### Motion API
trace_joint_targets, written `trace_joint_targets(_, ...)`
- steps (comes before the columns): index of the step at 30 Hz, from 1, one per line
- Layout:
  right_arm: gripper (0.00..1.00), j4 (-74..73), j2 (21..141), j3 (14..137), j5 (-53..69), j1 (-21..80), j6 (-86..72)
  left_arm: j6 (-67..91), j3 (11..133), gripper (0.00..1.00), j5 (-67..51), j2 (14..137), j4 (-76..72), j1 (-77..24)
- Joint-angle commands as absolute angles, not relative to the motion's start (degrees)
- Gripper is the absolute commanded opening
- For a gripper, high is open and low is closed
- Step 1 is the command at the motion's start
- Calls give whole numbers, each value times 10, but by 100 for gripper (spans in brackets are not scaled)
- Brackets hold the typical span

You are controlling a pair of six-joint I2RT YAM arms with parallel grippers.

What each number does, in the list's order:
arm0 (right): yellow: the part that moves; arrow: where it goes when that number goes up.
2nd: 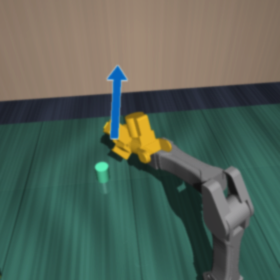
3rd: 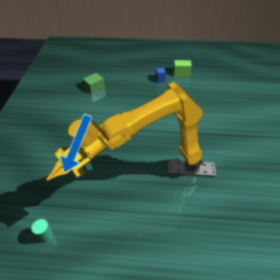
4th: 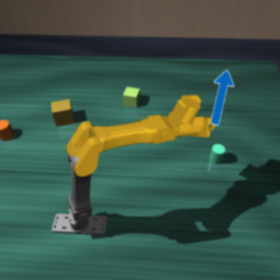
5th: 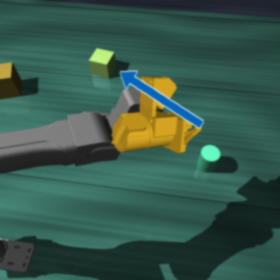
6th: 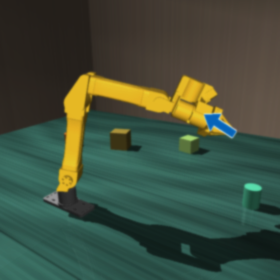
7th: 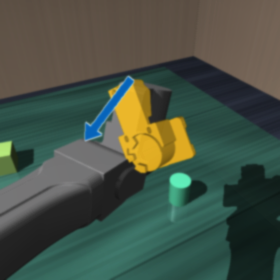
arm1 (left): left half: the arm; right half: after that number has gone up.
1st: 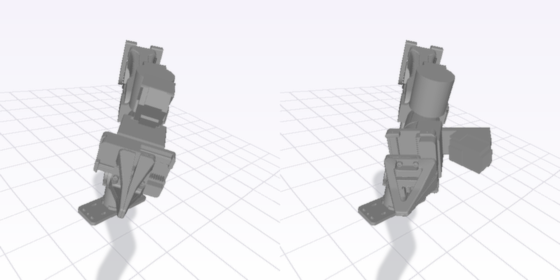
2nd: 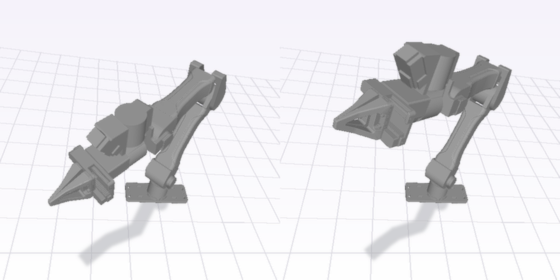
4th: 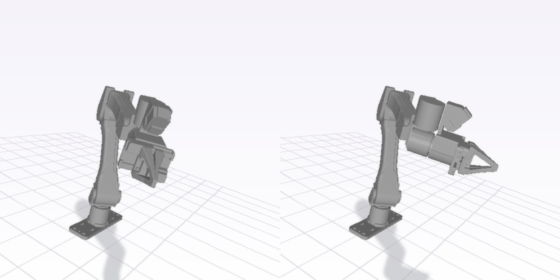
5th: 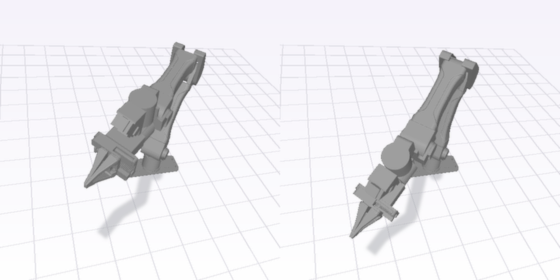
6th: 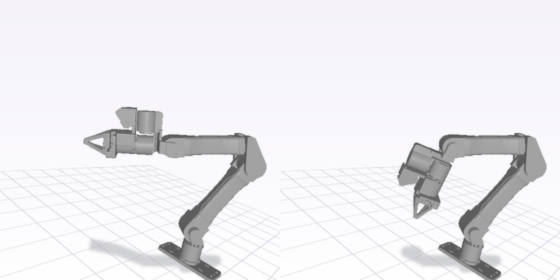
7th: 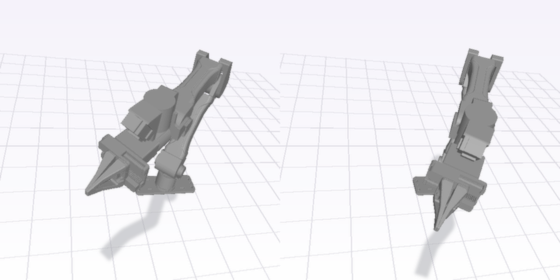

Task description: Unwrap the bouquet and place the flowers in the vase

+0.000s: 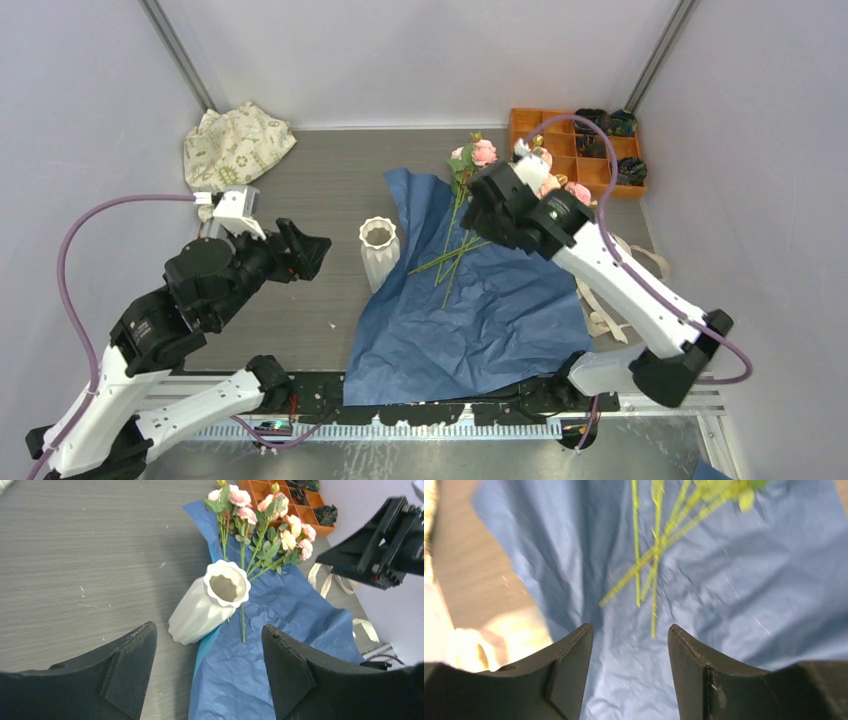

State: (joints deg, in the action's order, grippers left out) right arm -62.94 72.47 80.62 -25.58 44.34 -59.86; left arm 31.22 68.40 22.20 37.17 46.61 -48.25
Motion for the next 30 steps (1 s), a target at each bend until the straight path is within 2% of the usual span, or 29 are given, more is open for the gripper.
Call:
trace_joint_targets(1, 62, -608, 846, 932, -282, 399, -483, 274, 754, 78, 282, 425, 452, -480)
trace_joint_targets(5, 62, -560, 965, 996, -152, 290, -449, 251, 819, 83, 347, 482, 478, -480)
trace_joint_targets(8, 61, -537, 1038, 1020, -111, 237, -436, 238, 842, 89, 365, 509, 470, -480)
trace_joint_targets(13, 56, -518, 1120, 1041, -84, 197, -417, 225, 829, 96, 424, 525, 423, -480)
trace_joint_targets(18, 50, -512, 1191, 1080, -50, 173, -408, 200, 806, 97, 448, 544, 371, -478)
trace_joint_targets(21, 50, -507, 1212, 1096, -35, 172, -406, 194, 813, 97, 450, 567, 377, -466)
trace_joint_targets(24, 51, -507, 1233, 1116, -33, 172, -405, 200, 816, 98, 416, 578, 381, -430)
trace_joint_targets(30, 53, -525, 1283, 1143, -36, 171, -399, 258, 810, 95, 236, 599, 403, -296)
